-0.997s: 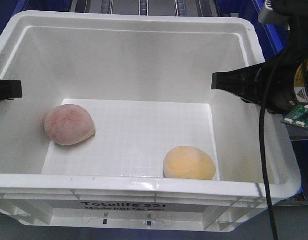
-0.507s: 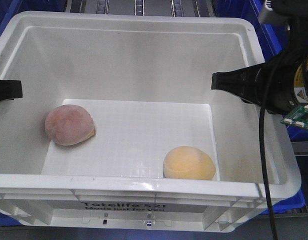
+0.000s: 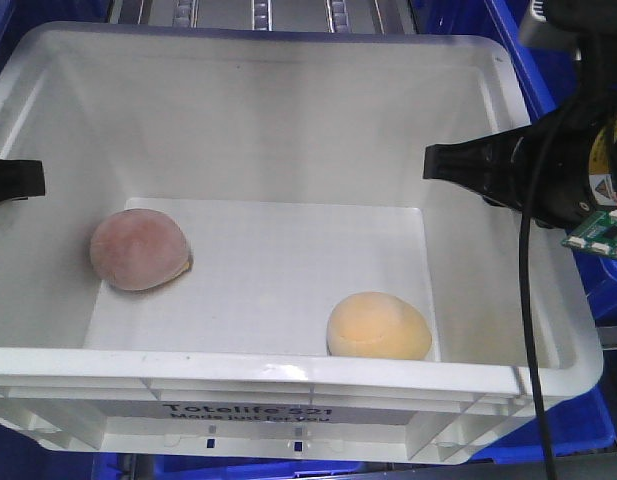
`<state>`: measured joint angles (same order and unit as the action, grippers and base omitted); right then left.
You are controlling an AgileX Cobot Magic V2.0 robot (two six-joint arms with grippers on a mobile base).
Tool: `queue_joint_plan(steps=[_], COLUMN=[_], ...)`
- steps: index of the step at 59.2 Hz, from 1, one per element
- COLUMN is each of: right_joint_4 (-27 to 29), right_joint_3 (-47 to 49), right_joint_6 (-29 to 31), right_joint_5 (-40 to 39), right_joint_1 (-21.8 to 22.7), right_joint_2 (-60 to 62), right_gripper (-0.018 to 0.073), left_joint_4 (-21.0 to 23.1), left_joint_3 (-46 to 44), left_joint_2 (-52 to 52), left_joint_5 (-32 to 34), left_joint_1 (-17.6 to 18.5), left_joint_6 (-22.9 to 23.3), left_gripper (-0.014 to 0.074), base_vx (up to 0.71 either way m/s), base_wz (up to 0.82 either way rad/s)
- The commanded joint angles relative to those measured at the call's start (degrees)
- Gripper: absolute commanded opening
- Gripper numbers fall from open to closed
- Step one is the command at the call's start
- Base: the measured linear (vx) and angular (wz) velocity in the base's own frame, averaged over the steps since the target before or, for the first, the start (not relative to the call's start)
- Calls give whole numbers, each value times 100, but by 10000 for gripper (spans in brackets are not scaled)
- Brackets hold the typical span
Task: Place moving items into box and shelve
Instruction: 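Align the held tote above the roller-track shelf with both grippers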
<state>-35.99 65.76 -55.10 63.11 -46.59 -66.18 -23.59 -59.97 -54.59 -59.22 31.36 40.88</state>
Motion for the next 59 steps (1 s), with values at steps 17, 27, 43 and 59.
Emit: queue_joint_plan(steps=[17,27,43,59], right_joint_4=[-817,-817,-817,-817], right_joint_3=[200,200,200,200], right_joint_6=[-4,-4,-4,-4], right_joint_5=[-69,-69,-69,-69], right_joint_1=[45,45,45,45], right_joint_2=[192,192,192,192], right_gripper=[-11,-11,-11,-11], left_joint_4=[-666,-666,-666,-666], left_joint_3=[-242,-242,-242,-242], left_joint_2=[135,135,135,135], left_joint_5=[450,450,450,450], left_joint_1=[-22,-22,-22,-22], left_joint_6=[81,81,81,81], left_gripper=[109,109,109,109], base_vx=[11,8,5,1], base_wz=[-1,5,5,1])
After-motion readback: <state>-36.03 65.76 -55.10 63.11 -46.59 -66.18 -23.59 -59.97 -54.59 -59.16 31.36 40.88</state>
